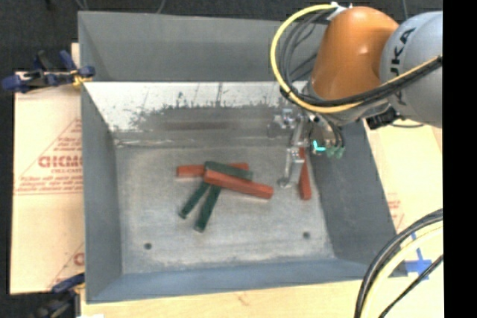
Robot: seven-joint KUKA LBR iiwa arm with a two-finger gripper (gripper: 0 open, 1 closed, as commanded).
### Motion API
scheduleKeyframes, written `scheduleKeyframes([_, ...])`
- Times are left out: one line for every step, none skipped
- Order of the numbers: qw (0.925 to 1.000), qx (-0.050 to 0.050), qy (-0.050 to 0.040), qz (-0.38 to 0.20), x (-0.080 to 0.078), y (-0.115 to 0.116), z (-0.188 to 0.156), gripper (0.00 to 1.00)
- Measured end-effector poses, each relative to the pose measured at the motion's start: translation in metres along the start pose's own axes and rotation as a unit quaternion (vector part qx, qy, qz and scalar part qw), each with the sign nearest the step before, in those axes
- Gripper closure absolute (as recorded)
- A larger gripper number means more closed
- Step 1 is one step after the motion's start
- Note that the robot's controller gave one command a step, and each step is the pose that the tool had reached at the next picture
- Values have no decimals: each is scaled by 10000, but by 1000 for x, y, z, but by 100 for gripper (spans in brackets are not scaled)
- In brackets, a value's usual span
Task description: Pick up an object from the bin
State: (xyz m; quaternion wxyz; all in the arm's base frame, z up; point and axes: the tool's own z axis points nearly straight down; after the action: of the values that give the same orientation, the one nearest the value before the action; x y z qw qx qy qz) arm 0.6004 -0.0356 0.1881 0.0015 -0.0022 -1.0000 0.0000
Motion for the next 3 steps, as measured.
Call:
scheduleKeyframes([9928, -11, -3, 1197, -18, 40, 121, 0])
scheduleKeyframes([9929, -19, -50, 1192, -8, 78, 85, 0])
scheduleKeyframes([9867, -8, -15, 1623, -1, 59, 86, 0])
